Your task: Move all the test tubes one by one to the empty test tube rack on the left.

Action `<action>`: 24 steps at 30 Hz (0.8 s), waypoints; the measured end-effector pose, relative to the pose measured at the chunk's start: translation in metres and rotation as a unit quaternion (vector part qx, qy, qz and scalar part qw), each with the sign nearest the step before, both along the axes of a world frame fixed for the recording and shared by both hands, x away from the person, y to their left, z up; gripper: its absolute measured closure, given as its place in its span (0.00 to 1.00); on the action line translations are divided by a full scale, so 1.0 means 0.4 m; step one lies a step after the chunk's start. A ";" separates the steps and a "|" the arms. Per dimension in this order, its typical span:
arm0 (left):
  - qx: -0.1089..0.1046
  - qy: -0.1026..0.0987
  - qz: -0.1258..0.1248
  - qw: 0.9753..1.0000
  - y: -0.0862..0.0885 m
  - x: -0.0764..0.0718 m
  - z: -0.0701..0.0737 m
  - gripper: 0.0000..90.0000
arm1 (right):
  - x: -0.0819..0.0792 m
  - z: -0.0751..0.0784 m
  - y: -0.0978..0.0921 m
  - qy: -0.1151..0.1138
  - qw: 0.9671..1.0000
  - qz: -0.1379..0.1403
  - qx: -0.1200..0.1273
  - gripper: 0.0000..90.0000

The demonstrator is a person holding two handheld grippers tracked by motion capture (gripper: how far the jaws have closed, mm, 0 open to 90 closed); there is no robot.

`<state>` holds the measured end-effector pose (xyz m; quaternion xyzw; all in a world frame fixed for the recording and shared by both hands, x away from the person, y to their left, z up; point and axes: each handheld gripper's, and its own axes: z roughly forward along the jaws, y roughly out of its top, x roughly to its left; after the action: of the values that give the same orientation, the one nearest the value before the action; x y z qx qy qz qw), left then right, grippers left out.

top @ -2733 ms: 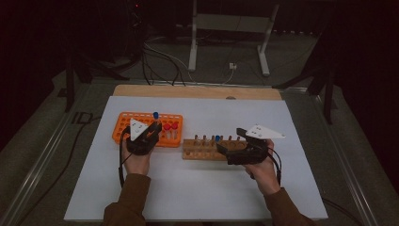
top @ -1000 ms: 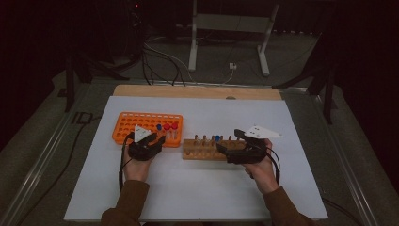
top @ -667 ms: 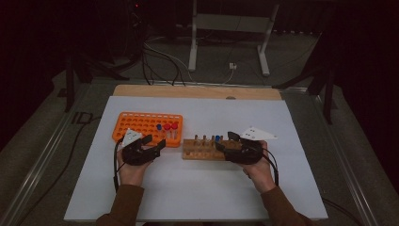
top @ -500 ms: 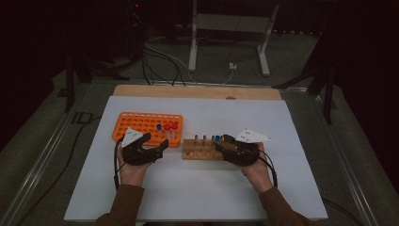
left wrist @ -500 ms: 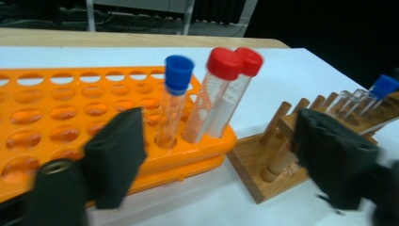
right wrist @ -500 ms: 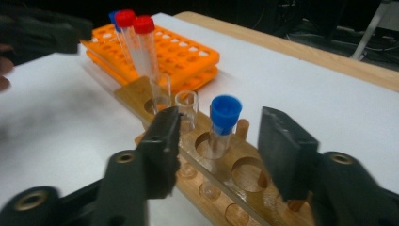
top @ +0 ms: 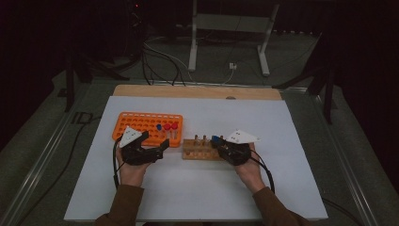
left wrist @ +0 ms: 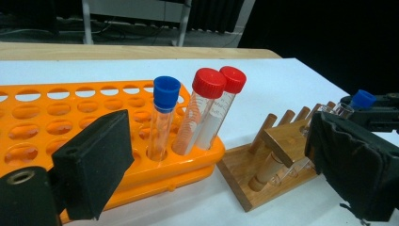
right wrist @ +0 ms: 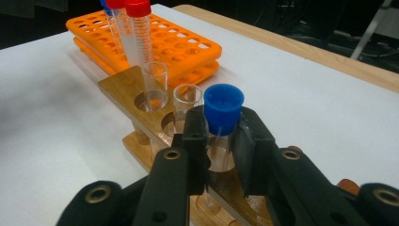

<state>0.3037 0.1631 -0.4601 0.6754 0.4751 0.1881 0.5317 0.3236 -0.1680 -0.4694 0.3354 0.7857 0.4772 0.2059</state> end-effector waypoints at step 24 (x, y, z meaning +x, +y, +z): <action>0.015 -0.033 -0.019 0.999 -0.042 -0.022 0.027 0.01 | -0.027 0.102 -0.061 -0.032 0.996 -0.001 0.082 0.86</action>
<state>0.2948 0.1462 -0.4491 0.6856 0.4413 0.2069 0.5407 0.3126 -0.1924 -0.4285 0.3364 0.7364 0.5506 0.2035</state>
